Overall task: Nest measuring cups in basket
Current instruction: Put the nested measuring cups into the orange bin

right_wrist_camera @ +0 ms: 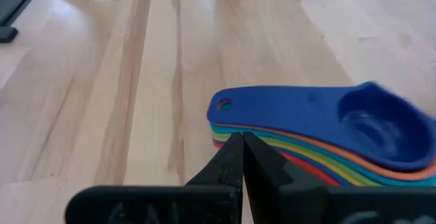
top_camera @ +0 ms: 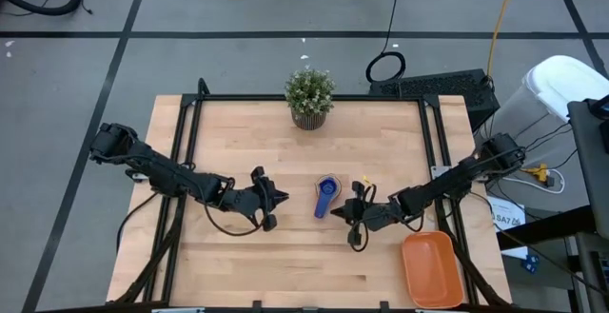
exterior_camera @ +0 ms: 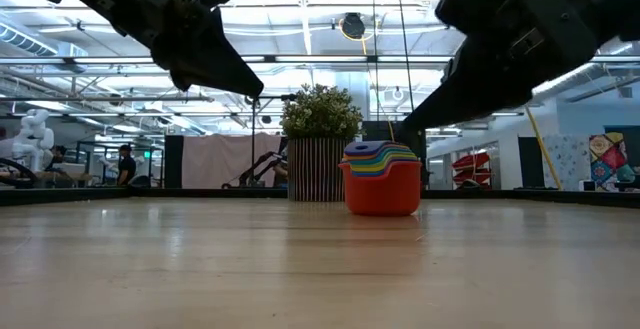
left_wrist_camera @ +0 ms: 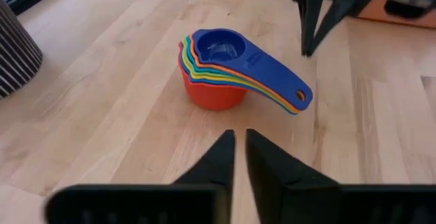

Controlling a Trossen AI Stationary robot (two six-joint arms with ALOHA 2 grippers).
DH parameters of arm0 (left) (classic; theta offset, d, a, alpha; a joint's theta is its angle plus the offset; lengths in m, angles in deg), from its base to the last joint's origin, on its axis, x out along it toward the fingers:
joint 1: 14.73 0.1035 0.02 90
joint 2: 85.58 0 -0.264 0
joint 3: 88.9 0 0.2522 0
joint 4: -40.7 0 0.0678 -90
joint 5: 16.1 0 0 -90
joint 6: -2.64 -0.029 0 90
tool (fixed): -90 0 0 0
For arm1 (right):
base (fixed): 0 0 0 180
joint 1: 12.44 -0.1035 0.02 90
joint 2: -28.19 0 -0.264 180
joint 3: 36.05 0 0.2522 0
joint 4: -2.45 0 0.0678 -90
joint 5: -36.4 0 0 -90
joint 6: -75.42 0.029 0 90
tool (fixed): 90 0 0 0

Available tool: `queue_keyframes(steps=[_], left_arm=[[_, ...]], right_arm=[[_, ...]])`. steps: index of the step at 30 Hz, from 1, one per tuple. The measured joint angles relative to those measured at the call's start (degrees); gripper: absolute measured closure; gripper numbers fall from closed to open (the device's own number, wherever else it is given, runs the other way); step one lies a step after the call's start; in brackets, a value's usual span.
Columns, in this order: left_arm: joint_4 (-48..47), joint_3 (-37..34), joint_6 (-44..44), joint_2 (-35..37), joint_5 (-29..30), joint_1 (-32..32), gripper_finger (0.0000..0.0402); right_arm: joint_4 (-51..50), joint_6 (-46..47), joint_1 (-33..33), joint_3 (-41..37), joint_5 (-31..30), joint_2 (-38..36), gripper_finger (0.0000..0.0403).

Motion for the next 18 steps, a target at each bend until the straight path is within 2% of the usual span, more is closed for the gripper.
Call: queue_keyframes(steps=[5,10,15,18], left_arm=[[-0.35,1.45,-3.06,0.01,-0.82,1.34,0.0279],[-4.44,2.8,-2.41,0.01,-6.53,4.36,0.0207],[-7.93,2.94,0.77,-1.59,-11.0,6.33,0.018],[-3.54,3.04,8.33,-2.73,-12.51,6.95,0.0179]], right_arm=[[-5.72,0.98,-2.56,0.0,-3.61,-5.24,0.0403],[-9.23,3.72,-5.66,0.0,-5.9,-9.04,0.0403],[-13.44,9.73,-6.38,0.0,-5.88,-11.64,0.0403],[-16.11,14.17,-5.6,0.0,-5.89,-12.78,0.0401]])
